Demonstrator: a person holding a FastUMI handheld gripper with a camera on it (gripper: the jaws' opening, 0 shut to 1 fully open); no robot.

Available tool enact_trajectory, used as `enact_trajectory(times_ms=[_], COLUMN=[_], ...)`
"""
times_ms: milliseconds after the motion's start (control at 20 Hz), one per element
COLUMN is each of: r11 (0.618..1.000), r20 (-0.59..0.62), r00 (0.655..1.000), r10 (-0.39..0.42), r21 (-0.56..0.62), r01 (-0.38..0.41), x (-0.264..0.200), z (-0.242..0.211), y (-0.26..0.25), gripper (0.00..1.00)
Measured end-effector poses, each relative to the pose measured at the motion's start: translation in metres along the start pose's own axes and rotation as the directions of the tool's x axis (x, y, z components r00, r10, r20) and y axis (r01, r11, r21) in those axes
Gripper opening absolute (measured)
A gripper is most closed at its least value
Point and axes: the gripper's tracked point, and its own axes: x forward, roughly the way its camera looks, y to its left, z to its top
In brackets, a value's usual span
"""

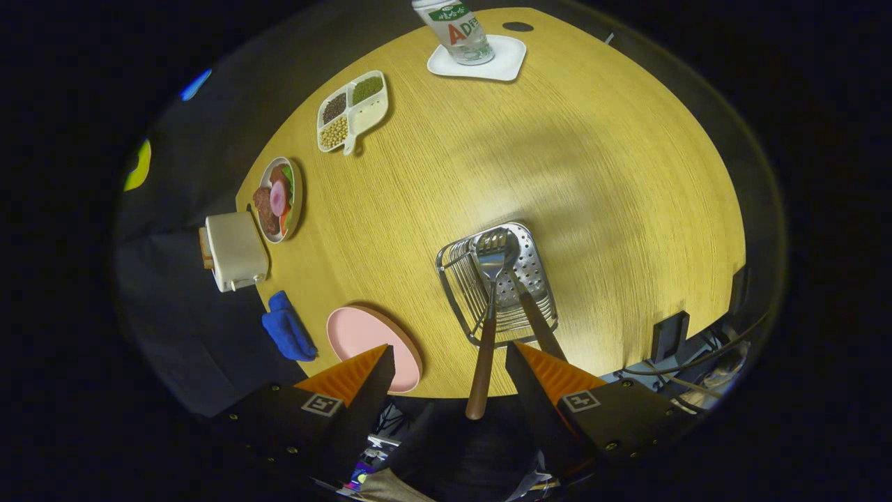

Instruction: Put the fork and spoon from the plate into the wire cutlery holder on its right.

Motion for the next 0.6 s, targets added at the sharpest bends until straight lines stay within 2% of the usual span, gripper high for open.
enact_trajectory(times_ms=[200, 350, 500, 600], r11=[0.996, 0.994, 0.979, 0.968], r20=[0.165, 0.303, 0.449, 0.561], r00=[0.986, 0.953, 0.892, 0.827], r10=[-0.029, -0.025, -0.055, -0.039], r21=[-0.077, -0.094, -0.151, -0.185], r01=[0.042, 0.056, 0.136, 0.171], x=[-0.018, -0.036, -0.062, -0.086], z=[0.014, 0.025, 0.030, 0.032], y=[-0.007, -0.011, -0.017, -0.009], gripper=[0.98, 0.98, 0.98, 0.98])
